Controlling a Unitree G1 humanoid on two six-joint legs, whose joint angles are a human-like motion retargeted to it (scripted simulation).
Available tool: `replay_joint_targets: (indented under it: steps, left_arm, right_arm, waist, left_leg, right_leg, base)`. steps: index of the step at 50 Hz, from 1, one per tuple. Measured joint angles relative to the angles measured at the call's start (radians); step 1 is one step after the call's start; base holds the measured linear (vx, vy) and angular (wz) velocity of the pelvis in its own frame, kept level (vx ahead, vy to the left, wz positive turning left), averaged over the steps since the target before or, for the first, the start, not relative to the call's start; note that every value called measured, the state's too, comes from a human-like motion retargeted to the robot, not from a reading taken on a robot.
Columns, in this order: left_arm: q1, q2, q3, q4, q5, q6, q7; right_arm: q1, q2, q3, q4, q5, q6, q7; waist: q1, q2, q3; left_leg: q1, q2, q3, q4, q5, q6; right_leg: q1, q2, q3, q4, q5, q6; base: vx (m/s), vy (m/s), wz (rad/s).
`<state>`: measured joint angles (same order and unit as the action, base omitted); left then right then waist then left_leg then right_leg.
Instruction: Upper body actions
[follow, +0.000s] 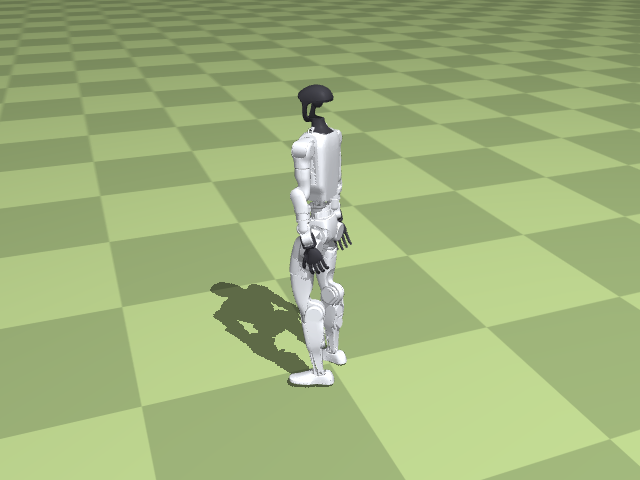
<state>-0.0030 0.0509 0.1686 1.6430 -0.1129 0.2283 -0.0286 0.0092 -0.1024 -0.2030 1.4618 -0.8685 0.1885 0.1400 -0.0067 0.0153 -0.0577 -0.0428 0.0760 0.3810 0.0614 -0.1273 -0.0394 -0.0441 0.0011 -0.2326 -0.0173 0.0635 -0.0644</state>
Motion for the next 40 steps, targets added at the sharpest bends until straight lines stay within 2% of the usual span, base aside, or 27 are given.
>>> replay_joint_targets:
  steps: [14, 40]
  left_arm:
    - [0.009, 0.001, 0.015, -0.017, -0.01, 0.02, -0.012]
    - [-0.008, -0.006, -0.006, -0.051, -0.018, 0.008, 0.004]
  right_arm:
    - [-0.043, 0.013, 0.043, -0.078, -0.001, -0.04, 0.04]
    - [0.018, -0.004, 0.025, 0.052, -0.057, 0.024, -0.016]
  waist:
    - [0.035, -0.003, 0.003]
    - [0.022, -0.008, -0.006]
  left_leg:
    - [0.002, -0.021, -0.022, -0.01, 0.005, 0.006]
    - [0.021, -0.045, -0.005, -0.031, 0.001, 0.02]
  right_leg:
    - [0.012, -0.019, -0.022, 0.003, -0.011, 0.006]
    - [0.014, -0.032, -0.005, 0.005, -0.011, 0.018]
  base:
    - [0.0, 0.0, 0.01]
    - [0.0, 0.0, 0.0]
